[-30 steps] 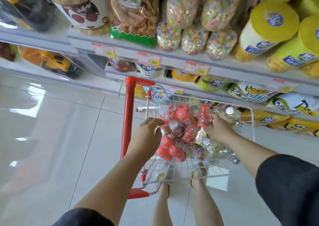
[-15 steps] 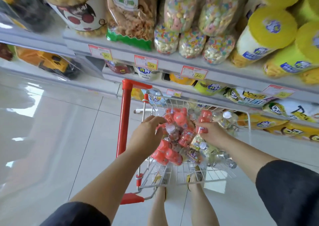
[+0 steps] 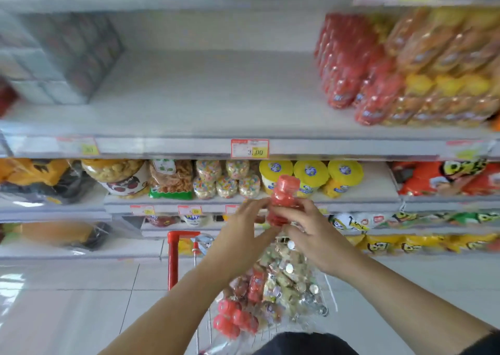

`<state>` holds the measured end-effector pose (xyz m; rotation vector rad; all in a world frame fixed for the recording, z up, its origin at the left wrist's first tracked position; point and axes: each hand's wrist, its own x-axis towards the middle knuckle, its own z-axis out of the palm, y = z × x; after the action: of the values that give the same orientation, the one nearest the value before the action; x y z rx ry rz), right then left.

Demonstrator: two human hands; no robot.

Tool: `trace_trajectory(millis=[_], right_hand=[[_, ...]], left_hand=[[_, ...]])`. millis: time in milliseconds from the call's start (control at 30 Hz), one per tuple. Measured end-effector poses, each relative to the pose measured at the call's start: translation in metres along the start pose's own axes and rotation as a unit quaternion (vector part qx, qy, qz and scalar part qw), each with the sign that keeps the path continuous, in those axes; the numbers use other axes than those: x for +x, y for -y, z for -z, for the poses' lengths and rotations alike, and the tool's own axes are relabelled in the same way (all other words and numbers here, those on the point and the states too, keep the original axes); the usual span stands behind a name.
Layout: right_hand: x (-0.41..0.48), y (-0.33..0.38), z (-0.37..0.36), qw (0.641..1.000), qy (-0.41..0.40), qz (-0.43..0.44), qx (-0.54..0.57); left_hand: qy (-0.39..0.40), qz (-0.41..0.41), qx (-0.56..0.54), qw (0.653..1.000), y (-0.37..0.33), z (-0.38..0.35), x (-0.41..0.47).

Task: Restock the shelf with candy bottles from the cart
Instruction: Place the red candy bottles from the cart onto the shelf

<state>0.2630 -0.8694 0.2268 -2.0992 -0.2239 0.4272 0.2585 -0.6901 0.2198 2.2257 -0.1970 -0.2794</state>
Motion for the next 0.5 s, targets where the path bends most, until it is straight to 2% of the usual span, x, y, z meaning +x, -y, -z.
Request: trace_trajectory(millis=[233, 333, 500], right_hand=[[-0.007, 0.037, 0.066, 0.992, -0.084, 0.077, 0.053], [-0.001, 0.042, 0.089, 0.988, -0.104, 0.1, 0.058], [0.004, 0.041, 0.121, 0.99, -0.077, 0.116, 0.03]], left_hand=[[-0.093, -0.106, 0.032, 0.989, -0.071, 0.007, 0.046], [-0.116, -0.109, 0.05, 0.986, -0.097, 0.006, 0.07], [-0.14, -0.099, 0.042, 0.984, -0.122, -0.001, 0.103]])
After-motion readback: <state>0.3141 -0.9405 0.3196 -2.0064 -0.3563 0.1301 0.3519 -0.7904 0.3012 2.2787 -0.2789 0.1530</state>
